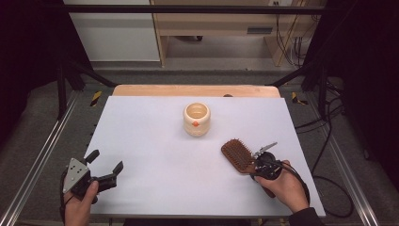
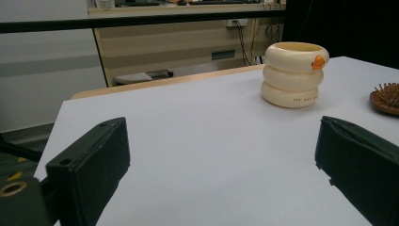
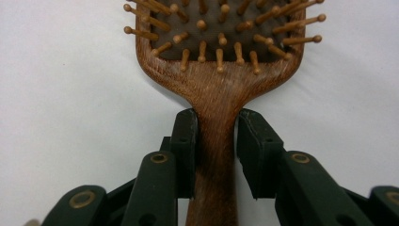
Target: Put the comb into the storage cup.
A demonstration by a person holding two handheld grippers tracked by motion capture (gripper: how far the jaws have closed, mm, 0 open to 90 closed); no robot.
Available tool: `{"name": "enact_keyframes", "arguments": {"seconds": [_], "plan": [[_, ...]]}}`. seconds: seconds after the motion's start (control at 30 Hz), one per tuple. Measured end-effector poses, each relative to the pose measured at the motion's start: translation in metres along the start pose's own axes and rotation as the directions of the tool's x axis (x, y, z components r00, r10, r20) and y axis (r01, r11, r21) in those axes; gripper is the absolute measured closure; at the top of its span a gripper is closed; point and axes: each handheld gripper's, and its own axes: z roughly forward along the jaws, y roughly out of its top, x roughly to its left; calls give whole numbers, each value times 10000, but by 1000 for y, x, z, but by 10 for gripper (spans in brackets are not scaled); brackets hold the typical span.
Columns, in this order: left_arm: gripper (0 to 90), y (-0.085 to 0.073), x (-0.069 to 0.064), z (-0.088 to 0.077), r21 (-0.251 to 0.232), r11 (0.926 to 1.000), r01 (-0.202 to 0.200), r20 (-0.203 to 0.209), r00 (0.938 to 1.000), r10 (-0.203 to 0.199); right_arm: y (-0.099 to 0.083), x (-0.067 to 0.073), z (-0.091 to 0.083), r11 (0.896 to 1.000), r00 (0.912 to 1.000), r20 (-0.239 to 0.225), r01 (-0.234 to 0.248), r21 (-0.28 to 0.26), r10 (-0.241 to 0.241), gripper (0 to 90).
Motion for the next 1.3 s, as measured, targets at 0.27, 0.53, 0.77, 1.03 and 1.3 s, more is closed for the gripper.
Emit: {"name": "enact_keyframes", "arguments": {"seconds": [0.27, 0.53, 0.77, 1.03, 1.3], "plan": [[37, 0, 0, -1, -24, 10000, -9, 15, 10000, 9, 2, 2, 1, 9997, 9997, 163, 187, 124, -189, 731], [36, 5, -4, -3, -180, 9998, 92, 115, 9999, -90, -2, 5, -10, 9947, 9992, 321, 289, -984, -258, 733], [26, 37, -21, 7, -101, 9998, -169, 1101, 9938, 179, 4, 15, -28, 9584, 9983, 506, 428, -2823, -297, 732], [13, 83, -49, 38, -256, 9996, 67, 2315, 9728, -6, 16, 25, -32, 8890, 9980, 611, 440, -4558, -180, 733], [19, 100, -82, 71, -228, 9986, 477, 3116, 9495, -382, 20, 31, -31, 8312, 9982, 553, 516, -5536, -251, 733]]}}
